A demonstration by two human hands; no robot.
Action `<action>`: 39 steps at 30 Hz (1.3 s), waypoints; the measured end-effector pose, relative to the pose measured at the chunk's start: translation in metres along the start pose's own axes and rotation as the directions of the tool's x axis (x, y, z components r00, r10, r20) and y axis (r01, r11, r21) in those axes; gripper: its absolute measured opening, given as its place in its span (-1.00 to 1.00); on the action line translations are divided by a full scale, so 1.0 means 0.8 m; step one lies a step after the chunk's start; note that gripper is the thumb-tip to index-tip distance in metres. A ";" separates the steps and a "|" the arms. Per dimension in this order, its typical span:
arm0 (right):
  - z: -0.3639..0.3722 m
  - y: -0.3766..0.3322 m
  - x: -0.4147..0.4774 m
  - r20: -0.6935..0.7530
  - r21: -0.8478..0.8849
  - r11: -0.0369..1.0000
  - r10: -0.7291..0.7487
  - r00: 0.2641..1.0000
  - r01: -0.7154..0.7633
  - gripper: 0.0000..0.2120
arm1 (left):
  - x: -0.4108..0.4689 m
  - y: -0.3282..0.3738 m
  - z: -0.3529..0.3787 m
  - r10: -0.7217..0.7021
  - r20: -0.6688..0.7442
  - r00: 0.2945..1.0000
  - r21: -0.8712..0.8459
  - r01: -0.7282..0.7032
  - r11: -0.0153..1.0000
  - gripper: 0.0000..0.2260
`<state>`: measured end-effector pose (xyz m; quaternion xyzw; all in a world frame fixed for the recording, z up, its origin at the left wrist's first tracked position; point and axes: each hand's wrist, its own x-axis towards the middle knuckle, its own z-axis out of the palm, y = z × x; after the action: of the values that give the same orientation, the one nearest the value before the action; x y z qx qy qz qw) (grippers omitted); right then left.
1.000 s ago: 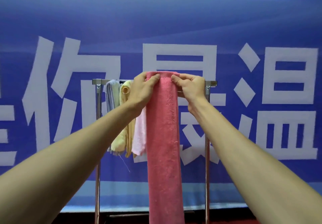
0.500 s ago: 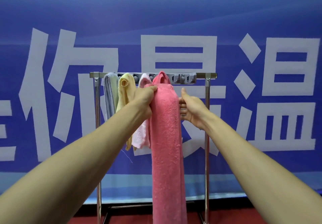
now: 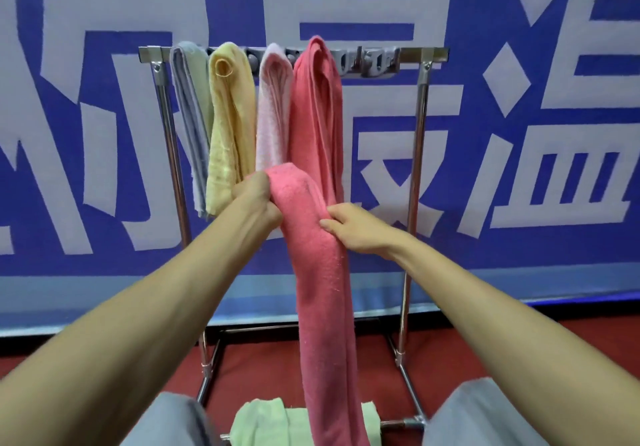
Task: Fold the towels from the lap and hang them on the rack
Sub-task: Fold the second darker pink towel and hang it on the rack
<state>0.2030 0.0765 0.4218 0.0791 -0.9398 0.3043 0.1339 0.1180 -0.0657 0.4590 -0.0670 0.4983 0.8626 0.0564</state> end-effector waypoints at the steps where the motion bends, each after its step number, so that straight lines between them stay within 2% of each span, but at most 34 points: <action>1: 0.004 0.004 0.002 0.002 -0.005 1.000 0.003 1.000 -0.003 -0.73 | 0.011 -0.012 -0.010 0.000 -0.005 1.000 -0.003 0.000 1.000 -0.74; 5: 0.029 0.025 0.007 -0.084 0.033 0.999 0.027 0.996 -0.025 -0.83 | 0.051 -0.059 -0.057 -0.004 -0.164 0.987 -0.004 0.004 1.000 -0.64; 7: 0.050 0.043 0.008 -0.123 0.089 0.994 0.074 0.990 -0.064 -0.89 | 0.064 -0.087 -0.080 -0.048 -0.158 0.986 -0.062 0.038 0.997 -0.68; 10: 0.087 0.072 0.007 -0.048 0.215 0.965 0.165 0.985 -0.151 -0.87 | 0.068 -0.134 -0.104 -0.081 0.059 0.995 -0.126 0.088 0.988 -0.63; 12: 0.110 0.089 0.007 -0.030 0.285 0.939 0.208 0.978 -0.191 -0.87 | 0.064 -0.163 -0.118 -0.122 0.225 0.967 -0.134 0.155 0.979 -0.54; 14: 0.129 0.103 0.004 -0.020 0.428 0.877 0.251 0.968 -0.218 -0.87 | 0.062 -0.194 -0.134 -0.219 0.326 0.920 -0.077 0.257 0.963 -0.49; 16: 0.143 0.117 -0.001 -0.008 0.553 0.796 0.303 0.953 -0.248 -0.88 | 0.057 -0.221 -0.148 -0.308 0.335 0.891 0.026 0.318 0.948 -0.54; 18: 0.155 0.130 -0.004 -0.016 0.613 0.744 0.349 0.937 -0.267 -0.89 | 0.053 -0.238 -0.151 -0.371 0.256 0.893 0.104 0.356 0.929 -0.70; 20: 0.160 0.136 -0.003 -0.017 0.655 0.701 0.388 0.921 -0.283 -0.83 | 0.045 -0.241 -0.145 -0.391 0.293 0.872 0.139 0.366 0.920 -0.72; 22: 0.156 0.136 -0.002 -0.034 0.694 0.664 0.417 0.908 -0.279 -0.82 | 0.035 -0.239 -0.135 -0.359 0.352 0.864 0.164 0.320 0.933 -0.65; 25: 0.143 0.133 -0.004 -0.052 0.786 0.567 0.460 0.886 -0.248 -0.93 | 0.019 -0.242 -0.130 -0.264 0.301 0.916 0.382 0.138 0.914 -0.60; 28: 0.140 0.138 -0.014 -0.021 0.860 0.446 0.514 0.857 -0.247 -0.94 | 0.000 -0.249 -0.129 -0.104 0.339 0.935 0.525 -0.096 0.846 -0.72; 31: 0.138 0.145 -0.023 0.027 0.866 0.399 0.562 0.826 -0.300 -0.91 | -0.008 -0.257 -0.132 0.100 0.443 0.891 0.559 -0.362 0.746 -0.86; 35: 0.145 0.150 -0.027 0.105 0.856 0.364 0.572 0.813 -0.367 -0.72 | -0.012 -0.250 -0.133 0.154 0.465 0.872 0.487 -0.397 0.778 -0.90; 39: 0.159 0.151 -0.028 0.178 0.822 0.358 0.578 0.796 -0.443 -0.57 | -0.011 -0.241 -0.130 0.209 0.402 0.891 0.414 -0.381 0.827 -0.90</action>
<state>0.1705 0.0997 0.2497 -0.1856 -0.6424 0.7422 0.0445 0.1646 -0.0604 0.2452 0.1778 0.6841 0.7071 0.0200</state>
